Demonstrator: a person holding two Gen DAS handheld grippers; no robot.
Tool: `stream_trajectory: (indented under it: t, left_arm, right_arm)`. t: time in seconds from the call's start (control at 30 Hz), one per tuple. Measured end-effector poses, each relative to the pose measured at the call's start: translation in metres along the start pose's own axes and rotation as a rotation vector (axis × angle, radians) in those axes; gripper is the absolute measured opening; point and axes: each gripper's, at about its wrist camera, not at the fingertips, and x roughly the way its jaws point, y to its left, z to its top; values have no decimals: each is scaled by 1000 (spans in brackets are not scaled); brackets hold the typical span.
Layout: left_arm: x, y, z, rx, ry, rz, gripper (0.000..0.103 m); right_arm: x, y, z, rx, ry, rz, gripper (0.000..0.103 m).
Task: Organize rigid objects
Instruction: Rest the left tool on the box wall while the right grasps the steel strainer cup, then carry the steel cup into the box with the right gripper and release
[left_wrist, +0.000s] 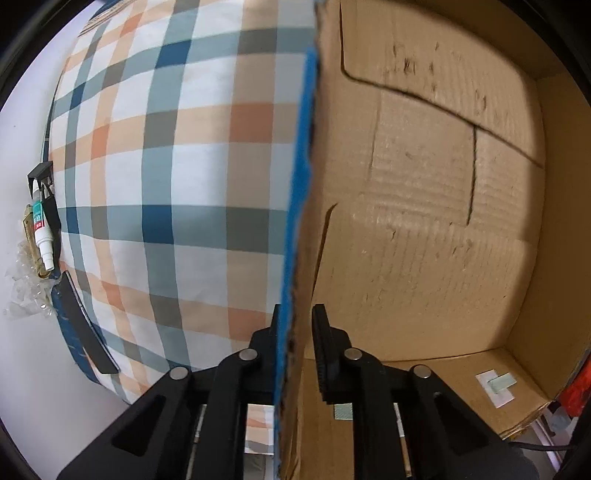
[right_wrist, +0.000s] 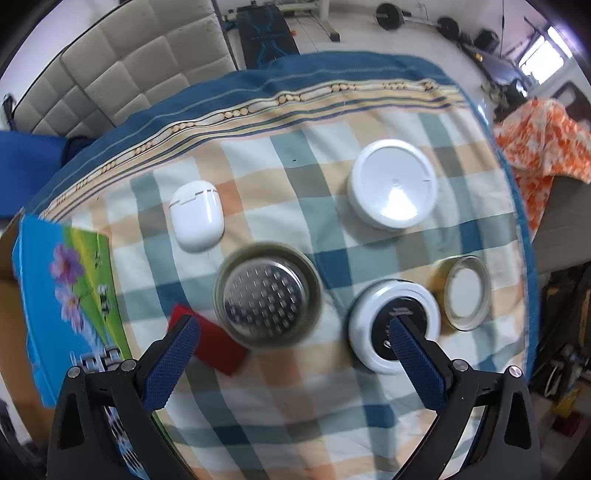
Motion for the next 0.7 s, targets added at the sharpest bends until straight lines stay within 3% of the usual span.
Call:
stream_trajectory:
  t: [0.17,0.23,0.37,0.7]
  left_arm:
    - [2,-6,-4,-5,-17,1,10]
    - [5,-3,-5,-6,-19,6,9]
    - [7,1,-3,-15,-25,-3,9]
    - [5,6,-2,-2,-41,-1,8]
  right_arm:
    - [25,6,16,66,65,39,102]
    - [34,10,21,80,89,41,97]
    - [54,16,29,95,162,31,74]
    - [60,27,42,64,176,-5,73]
